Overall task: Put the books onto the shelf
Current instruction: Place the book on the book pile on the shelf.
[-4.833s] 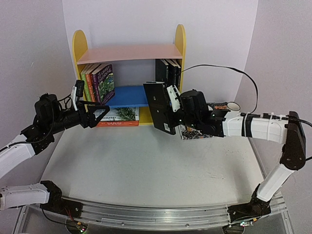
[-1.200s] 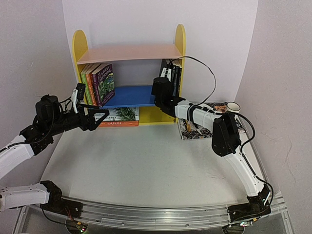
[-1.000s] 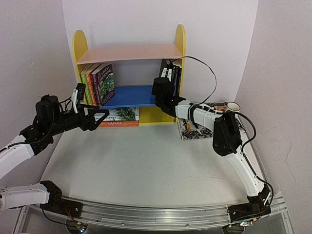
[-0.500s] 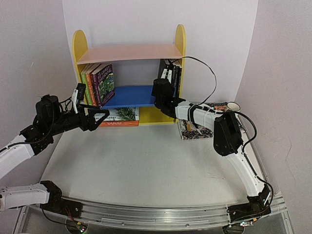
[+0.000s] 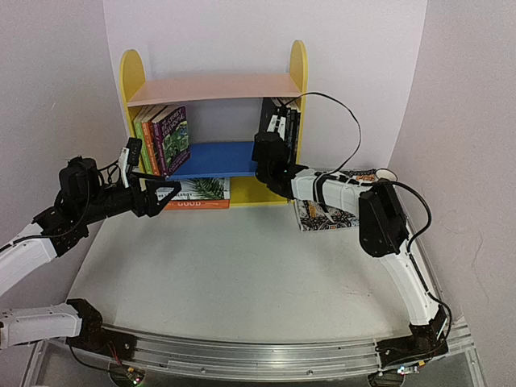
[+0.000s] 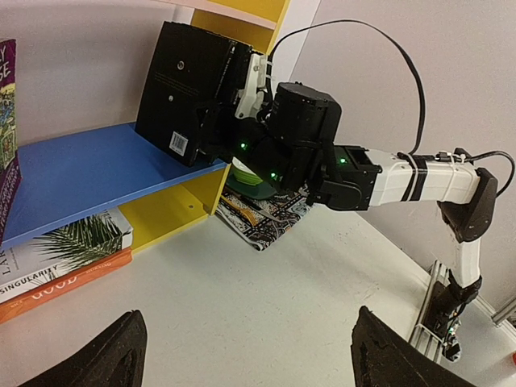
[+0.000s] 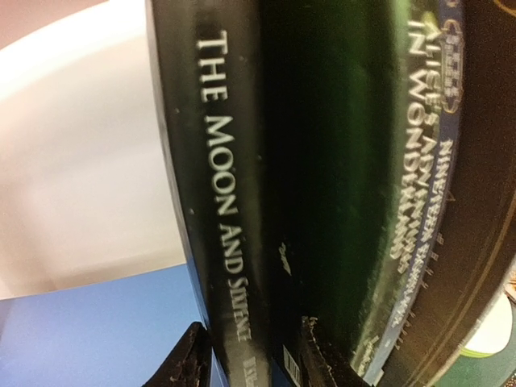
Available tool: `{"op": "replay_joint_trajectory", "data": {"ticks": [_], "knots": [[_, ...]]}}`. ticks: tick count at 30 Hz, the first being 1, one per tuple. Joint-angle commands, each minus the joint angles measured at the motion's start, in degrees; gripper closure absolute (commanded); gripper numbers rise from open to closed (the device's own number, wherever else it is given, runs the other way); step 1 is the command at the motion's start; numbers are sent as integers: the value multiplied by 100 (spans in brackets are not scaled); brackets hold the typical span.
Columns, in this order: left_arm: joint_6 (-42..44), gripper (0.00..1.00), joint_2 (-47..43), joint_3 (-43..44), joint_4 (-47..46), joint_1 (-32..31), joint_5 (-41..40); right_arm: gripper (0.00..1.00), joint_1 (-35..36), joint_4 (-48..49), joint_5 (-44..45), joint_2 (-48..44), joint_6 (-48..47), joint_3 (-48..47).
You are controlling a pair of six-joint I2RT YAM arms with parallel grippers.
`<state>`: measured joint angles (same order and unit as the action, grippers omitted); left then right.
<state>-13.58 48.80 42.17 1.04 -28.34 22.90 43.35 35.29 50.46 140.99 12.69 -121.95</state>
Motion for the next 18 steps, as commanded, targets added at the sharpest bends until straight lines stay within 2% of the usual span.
{"op": "replay_joint_trajectory", "data": {"ticks": [1, 18], "knots": [[-65, 11, -23, 186, -139, 10, 109, 61, -66, 490, 628, -617, -82, 199], [-118, 11, 7, 186, -139, 7, 146, 57, 76, 712, 718, -918, -82, 812]]}}
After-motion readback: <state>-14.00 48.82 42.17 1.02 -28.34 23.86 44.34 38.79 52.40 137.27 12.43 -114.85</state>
